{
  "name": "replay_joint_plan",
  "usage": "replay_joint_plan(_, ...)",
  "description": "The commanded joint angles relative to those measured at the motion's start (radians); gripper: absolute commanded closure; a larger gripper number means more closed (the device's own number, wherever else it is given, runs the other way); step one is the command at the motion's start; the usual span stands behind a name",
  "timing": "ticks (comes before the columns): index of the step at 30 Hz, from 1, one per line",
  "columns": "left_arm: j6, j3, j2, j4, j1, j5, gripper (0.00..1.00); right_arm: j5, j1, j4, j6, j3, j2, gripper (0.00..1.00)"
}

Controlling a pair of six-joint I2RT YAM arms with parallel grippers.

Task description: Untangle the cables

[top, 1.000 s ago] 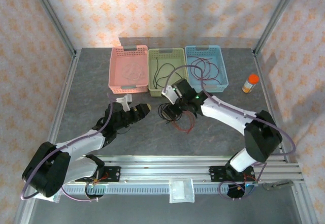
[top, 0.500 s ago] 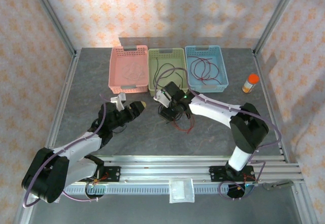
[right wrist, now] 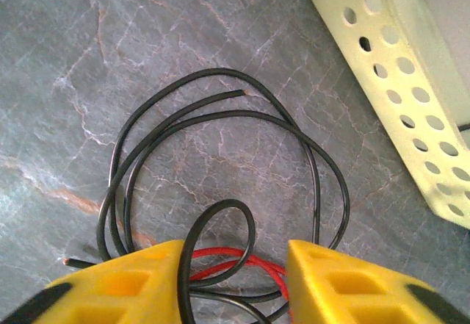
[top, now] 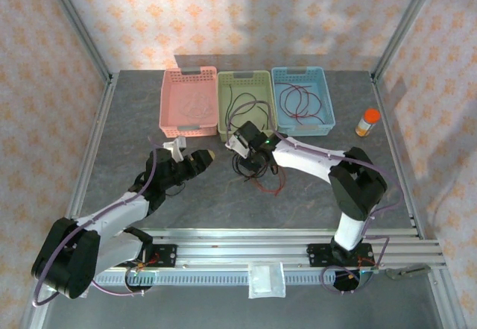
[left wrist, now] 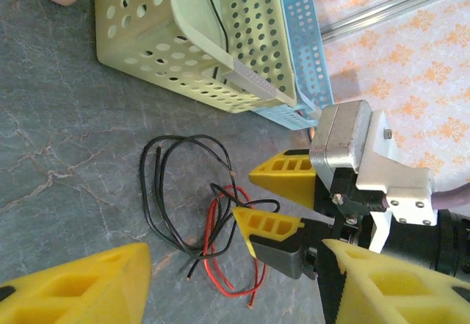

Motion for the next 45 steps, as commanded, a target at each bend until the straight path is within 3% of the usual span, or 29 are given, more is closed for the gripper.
replay_joint_plan(1, 0.064, 0.052, -0.02, -0.062, 0.009, -0.025, 0.39, 0.02, 0.003, -0.019, 0.012, 0.025, -0.013, 0.71)
replay_joint_plan(9, 0.1, 0.072, -0.002, -0.093, -0.025, -0.068, 0.38, -0.032, 0.003, -0.003, 0.062, 0.022, -0.085, 1.0)
replay_joint_plan(16, 0.138, 0.121, 0.053, -0.123, -0.109, -0.124, 0.36, -0.06, 0.001, 0.002, 0.108, 0.022, -0.161, 1.0)
replay_joint_plan(29, 0.177, 0.207, 0.191, -0.106, -0.215, -0.145, 0.32, -0.299, -0.081, 0.151, 0.257, -0.064, -0.342, 1.0)
replay_joint_plan(39, 0.192, 0.264, 0.255, -0.135, -0.25, -0.187, 0.17, -0.359, -0.09, 0.18, 0.289, -0.067, -0.354, 1.0)
replay_joint_plan(45, 0.203, 0.329, 0.311, -0.174, -0.276, -0.239, 0.16, -0.389, -0.09, 0.199, 0.305, -0.068, -0.355, 1.0)
